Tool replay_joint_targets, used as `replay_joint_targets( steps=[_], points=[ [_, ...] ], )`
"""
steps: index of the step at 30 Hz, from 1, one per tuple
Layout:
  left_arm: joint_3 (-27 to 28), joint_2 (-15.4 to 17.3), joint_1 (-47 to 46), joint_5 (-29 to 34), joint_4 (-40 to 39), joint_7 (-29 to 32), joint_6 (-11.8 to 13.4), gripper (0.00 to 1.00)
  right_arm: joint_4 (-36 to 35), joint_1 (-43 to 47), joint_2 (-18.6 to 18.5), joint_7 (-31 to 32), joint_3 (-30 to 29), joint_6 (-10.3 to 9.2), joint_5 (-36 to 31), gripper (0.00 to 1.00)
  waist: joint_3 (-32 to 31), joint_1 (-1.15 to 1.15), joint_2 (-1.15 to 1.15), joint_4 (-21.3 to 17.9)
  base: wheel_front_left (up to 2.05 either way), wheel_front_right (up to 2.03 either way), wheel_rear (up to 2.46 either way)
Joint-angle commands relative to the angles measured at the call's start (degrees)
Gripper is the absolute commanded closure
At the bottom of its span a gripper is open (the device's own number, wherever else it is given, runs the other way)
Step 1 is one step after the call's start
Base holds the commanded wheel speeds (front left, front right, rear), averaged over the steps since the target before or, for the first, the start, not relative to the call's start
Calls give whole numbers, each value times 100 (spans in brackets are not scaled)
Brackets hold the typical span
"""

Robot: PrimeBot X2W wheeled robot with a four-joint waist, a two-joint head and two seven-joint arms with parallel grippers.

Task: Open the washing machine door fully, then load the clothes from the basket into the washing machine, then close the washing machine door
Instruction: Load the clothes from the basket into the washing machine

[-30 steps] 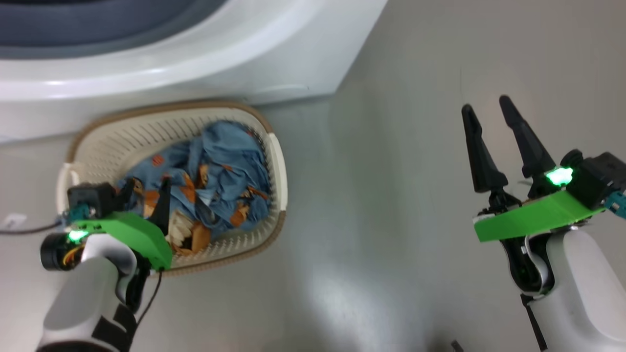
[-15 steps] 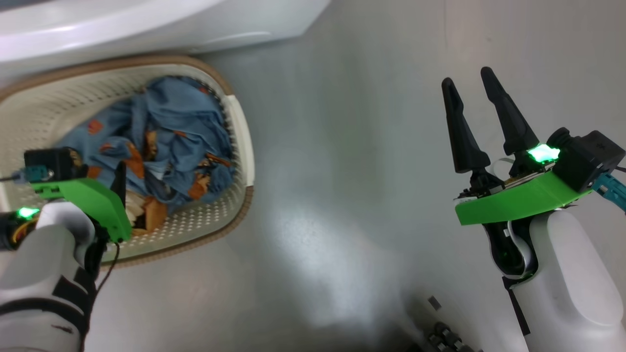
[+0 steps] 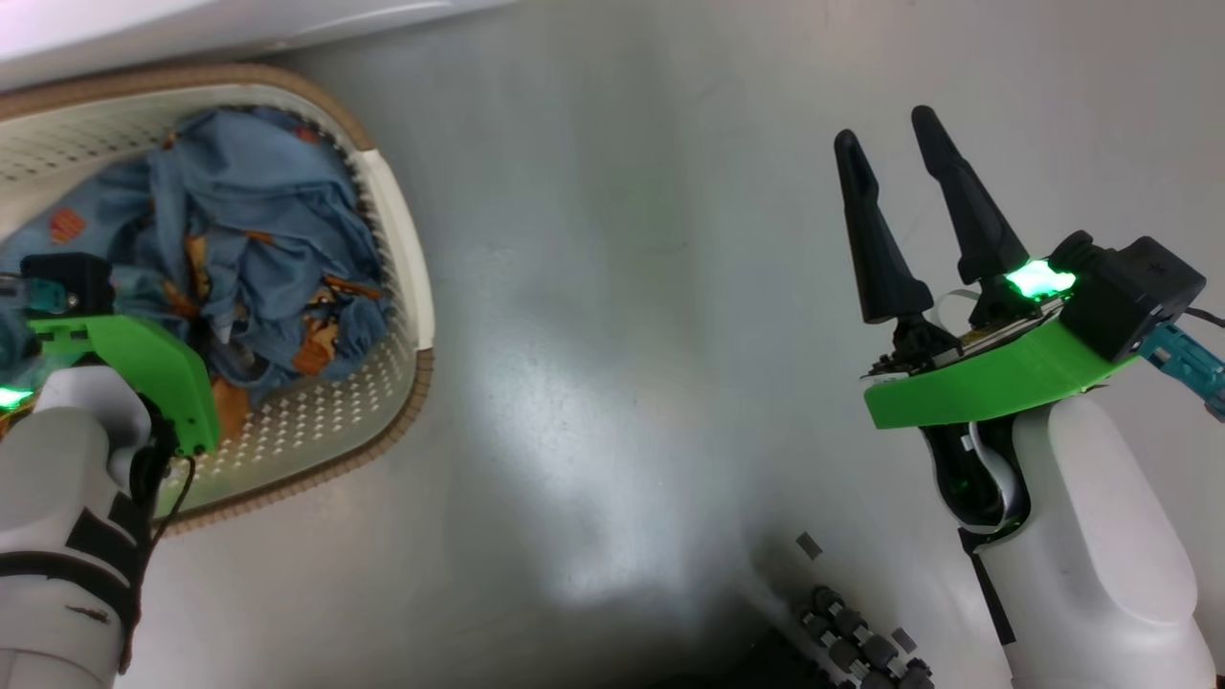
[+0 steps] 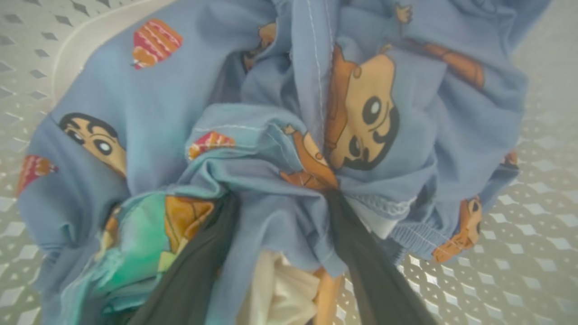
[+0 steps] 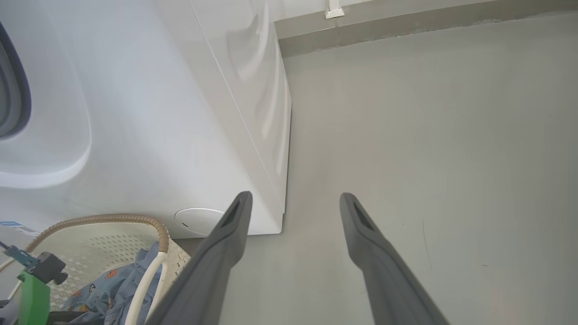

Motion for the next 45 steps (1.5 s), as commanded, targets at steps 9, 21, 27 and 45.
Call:
replay_joint_targets(
  steps=[9,21,27,45],
  points=[
    [42,352,-99,-102,29,383,-82,0,-174,80,93,-26,179,9,18,0,235,0,0,-218,0,0,0],
    [-12,173,-85,-279,38,69,-168,100,-142,78,111,-26,163,9,-19,0,-6,0,0,-108,0,0,0],
    [7,75,60,-446,33,-152,-193,100,-96,102,89,-26,128,9,-2,0,-291,0,0,-1,0,0,0],
    [-829,-17,1593,-1931,-1615,-1157,-203,100,165,640,-135,-26,27,9,111,0,-2166,0,0,604,0,0,0]
  ],
)
